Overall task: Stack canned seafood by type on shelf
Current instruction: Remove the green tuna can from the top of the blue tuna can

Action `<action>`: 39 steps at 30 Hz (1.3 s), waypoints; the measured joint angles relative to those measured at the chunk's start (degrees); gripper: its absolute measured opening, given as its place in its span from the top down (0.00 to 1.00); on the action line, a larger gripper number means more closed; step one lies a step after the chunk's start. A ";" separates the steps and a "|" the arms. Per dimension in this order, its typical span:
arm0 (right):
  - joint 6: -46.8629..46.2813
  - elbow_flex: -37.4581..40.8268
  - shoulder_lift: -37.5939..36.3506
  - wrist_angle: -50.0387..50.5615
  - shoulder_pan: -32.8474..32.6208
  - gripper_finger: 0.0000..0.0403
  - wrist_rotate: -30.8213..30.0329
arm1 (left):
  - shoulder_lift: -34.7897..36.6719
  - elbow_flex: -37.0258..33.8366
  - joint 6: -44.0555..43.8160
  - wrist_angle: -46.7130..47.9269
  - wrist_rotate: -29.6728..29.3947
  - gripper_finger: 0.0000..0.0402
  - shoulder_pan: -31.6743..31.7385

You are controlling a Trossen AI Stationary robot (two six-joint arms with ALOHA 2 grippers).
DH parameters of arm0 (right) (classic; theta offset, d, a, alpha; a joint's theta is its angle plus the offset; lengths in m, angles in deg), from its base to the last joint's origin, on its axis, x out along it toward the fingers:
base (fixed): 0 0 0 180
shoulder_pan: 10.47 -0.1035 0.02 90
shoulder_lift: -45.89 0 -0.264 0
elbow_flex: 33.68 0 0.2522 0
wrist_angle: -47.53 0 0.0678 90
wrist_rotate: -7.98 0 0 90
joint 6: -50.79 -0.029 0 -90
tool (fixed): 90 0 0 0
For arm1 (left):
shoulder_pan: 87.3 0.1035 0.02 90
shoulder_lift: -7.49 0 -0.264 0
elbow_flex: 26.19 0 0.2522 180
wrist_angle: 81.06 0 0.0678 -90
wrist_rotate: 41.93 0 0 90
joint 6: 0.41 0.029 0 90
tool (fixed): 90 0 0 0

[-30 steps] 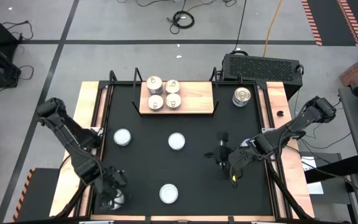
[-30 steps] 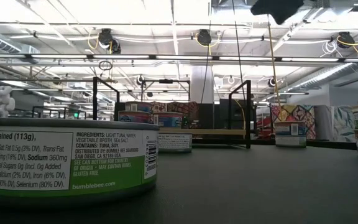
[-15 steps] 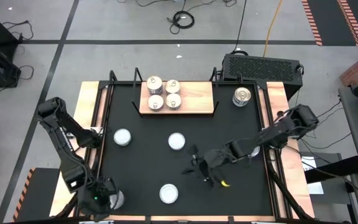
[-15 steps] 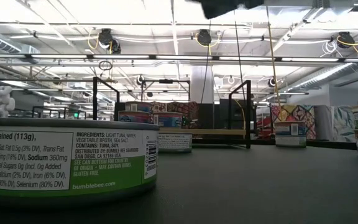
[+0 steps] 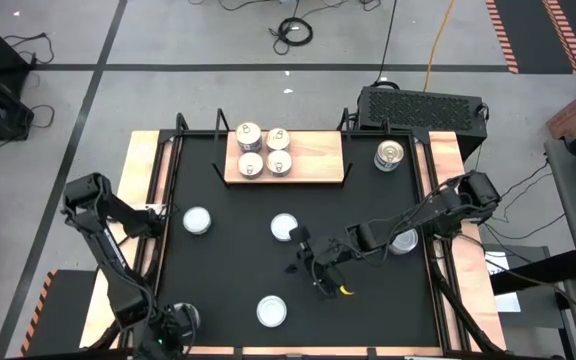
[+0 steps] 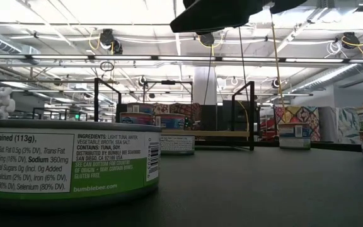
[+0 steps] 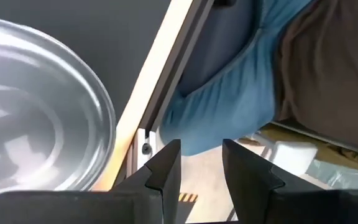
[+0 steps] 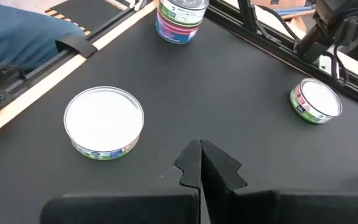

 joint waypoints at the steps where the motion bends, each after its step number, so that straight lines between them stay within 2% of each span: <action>1: 0.50 0.00 0.00 -0.02 0.02 1.00 0.00 | -0.35 0.00 -0.05 0.00 0.32 0.71 0.00; 11: 2.76 0.00 0.00 -0.06 0.02 1.00 -0.02 | -0.61 0.00 -0.33 3.07 0.56 0.71 0.29; 23: 2.71 0.00 0.00 -0.04 0.37 1.00 -0.04 | -0.51 0.08 3.42 7.72 5.86 0.71 2.48; 27: 2.74 0.00 -0.02 -0.04 0.37 1.00 -0.04 | -0.50 2.10 4.47 13.66 6.18 0.72 2.92; 31: 2.80 0.00 -0.02 -0.04 0.39 1.00 -0.07 | -0.43 6.47 4.74 21.99 6.14 0.78 3.04; 36: 2.96 0.00 -0.03 -0.03 0.37 1.00 -0.07 | -0.39 11.91 7.17 31.70 2.18 0.86 2.99; 39: 2.96 0.00 -0.04 0.00 0.39 1.00 -0.09 | -0.39 13.52 9.80 32.13 -3.13 0.89 2.99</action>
